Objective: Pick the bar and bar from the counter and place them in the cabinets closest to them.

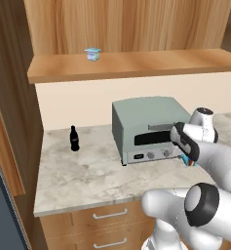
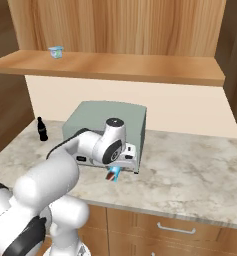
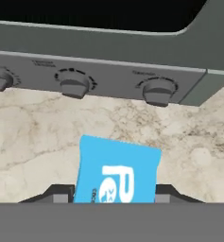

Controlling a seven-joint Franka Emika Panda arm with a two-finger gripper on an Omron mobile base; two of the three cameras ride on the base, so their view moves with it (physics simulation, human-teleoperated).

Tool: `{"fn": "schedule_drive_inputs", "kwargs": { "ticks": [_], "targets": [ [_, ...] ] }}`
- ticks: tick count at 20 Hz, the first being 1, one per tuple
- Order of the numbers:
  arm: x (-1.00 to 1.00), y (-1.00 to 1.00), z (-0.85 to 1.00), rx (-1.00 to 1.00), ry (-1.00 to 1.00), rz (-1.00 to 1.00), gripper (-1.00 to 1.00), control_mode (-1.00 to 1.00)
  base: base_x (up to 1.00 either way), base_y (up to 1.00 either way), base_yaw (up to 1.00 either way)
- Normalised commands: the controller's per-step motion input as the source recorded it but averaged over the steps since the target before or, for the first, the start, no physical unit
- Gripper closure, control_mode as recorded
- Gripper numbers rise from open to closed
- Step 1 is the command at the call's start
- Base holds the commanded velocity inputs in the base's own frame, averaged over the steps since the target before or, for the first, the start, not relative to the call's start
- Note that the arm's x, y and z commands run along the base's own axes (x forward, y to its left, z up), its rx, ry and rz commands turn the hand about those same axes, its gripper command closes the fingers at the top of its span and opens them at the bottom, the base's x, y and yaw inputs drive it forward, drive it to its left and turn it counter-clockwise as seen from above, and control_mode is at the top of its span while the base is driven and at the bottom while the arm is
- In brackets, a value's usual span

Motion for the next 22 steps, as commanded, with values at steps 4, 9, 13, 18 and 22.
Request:
{"fn": "schedule_drive_inputs", "kwargs": {
  "ticks": [4,9,13,18,22],
  "targets": [
    [-0.05,0.0,0.57,0.0,0.01,0.0,1.0,-1.0,0.0,0.0,0.0],
    [0.0,0.0,0.6,0.0,0.0,-0.02,1.0,-1.0,0.0,0.0,0.0],
    [0.0,0.0,0.65,0.0,0.0,-0.01,1.0,-1.0,0.0,0.0,0.0],
    [0.0,0.01,0.67,0.0,0.0,0.0,1.0,-1.0,0.0,0.0,0.0],
    [0.0,0.0,0.67,0.0,0.0,0.0,1.0,-1.0,0.0,0.0,0.0]
  ]
}}
